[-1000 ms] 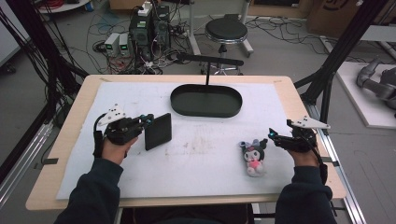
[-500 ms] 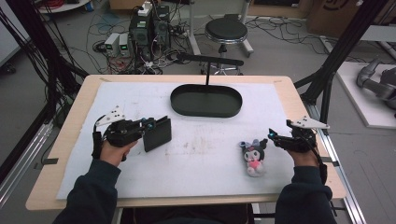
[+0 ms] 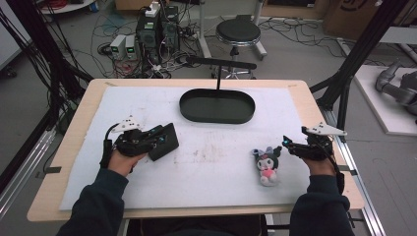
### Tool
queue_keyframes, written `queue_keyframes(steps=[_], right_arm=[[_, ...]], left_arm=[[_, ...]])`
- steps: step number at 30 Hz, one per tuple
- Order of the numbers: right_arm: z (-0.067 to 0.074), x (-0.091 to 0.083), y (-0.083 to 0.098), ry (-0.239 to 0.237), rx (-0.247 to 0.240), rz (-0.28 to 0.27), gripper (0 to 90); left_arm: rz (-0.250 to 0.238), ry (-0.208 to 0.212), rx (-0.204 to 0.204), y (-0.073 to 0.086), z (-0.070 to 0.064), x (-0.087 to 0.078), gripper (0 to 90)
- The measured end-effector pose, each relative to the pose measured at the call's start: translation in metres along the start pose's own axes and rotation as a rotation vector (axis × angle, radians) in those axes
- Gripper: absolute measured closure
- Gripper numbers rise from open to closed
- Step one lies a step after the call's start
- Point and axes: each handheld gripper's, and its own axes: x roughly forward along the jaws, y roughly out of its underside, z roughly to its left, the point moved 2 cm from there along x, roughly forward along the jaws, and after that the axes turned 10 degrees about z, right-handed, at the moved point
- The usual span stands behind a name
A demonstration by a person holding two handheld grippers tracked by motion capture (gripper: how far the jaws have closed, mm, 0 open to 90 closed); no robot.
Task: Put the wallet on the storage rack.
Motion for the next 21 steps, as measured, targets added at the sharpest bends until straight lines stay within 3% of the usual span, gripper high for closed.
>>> queue_keyframes(steps=[5, 14, 21], right_arm=[[0.000, -0.001, 0.000, 0.001, 0.001, 0.002, 21.5], [0.000, 0.000, 0.000, -0.002, 0.000, 0.003, 21.6], [0.000, 0.000, -0.001, -0.002, -0.002, 0.003, 21.6]], left_arm=[[-0.008, -0.026, 0.008, -0.001, 0.000, -0.003, 81.2], [-0.097, 0.065, -0.048, -0.010, -0.004, -0.009, 81.8], [-0.139, 0.090, -0.071, -0.016, -0.004, -0.011, 81.8]])
